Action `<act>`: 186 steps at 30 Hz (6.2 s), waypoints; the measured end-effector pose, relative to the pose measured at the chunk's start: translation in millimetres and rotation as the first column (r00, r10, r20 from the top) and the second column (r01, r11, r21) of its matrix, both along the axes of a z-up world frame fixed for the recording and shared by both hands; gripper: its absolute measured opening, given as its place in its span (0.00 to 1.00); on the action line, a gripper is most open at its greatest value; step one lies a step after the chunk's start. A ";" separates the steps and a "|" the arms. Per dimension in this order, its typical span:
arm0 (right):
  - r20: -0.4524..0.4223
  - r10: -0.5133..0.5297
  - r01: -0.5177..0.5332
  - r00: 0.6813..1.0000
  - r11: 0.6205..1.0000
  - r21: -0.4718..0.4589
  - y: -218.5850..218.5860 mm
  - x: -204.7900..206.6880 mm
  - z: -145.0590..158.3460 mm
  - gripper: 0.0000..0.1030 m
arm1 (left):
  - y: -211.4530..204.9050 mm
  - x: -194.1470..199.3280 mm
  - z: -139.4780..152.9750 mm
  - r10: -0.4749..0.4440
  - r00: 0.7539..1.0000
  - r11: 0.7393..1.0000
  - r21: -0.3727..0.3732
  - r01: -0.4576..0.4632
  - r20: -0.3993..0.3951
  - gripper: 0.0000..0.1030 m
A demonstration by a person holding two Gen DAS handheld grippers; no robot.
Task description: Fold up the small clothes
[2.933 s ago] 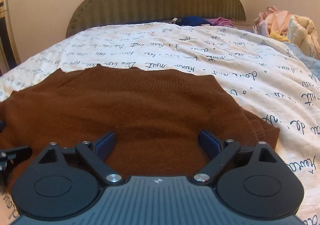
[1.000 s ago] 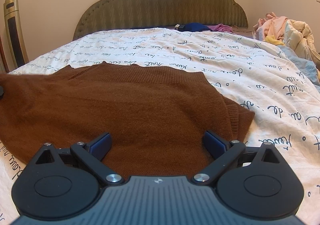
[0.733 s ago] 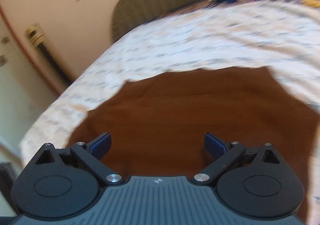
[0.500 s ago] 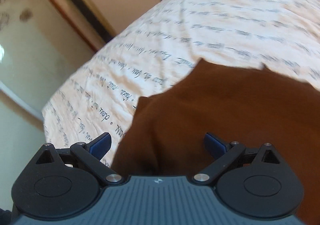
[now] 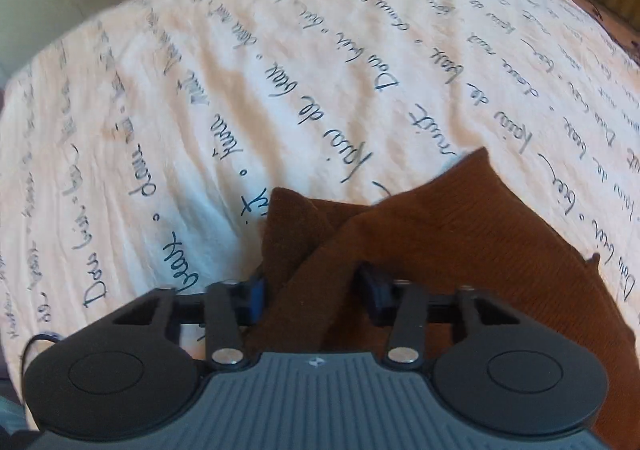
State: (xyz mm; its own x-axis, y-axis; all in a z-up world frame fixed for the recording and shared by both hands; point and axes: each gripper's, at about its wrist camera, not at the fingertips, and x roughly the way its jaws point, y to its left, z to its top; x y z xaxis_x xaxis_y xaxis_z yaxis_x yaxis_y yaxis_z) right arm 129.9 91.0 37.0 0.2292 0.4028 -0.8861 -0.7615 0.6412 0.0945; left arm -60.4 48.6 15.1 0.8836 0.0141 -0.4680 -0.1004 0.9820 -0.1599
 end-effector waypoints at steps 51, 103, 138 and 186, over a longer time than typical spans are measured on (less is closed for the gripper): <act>-0.543 -0.354 0.648 0.761 0.427 0.631 -451.5 9.9 -54.3 0.08 | -279.0 -20.2 -17.1 -0.614 0.784 0.598 0.599 0.533 -0.085 0.14; -0.491 -0.540 0.724 0.683 0.413 0.553 -434.1 -0.6 -67.8 0.46 | 6.1 198.7 -8.4 -0.401 0.876 0.759 -0.633 0.155 -0.267 0.74; -0.517 -0.410 0.659 0.751 0.435 0.613 -373.8 -41.6 -63.4 0.77 | 49.1 117.3 -9.0 -0.432 0.868 0.744 -0.640 0.190 -0.245 0.74; -0.273 -0.531 0.572 0.802 0.553 0.606 -318.0 -5.3 -4.8 0.32 | -42.0 76.5 34.4 -0.372 0.915 0.927 -0.010 0.375 -0.154 0.80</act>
State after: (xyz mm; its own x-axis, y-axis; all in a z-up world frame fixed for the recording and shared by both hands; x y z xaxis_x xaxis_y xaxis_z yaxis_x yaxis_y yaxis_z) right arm 124.6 -226.9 32.2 0.5659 0.6699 -0.4806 -0.2599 0.6982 0.6671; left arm 16.1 6.6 49.5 0.7453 -0.2932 -0.5988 0.2531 0.9553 -0.1527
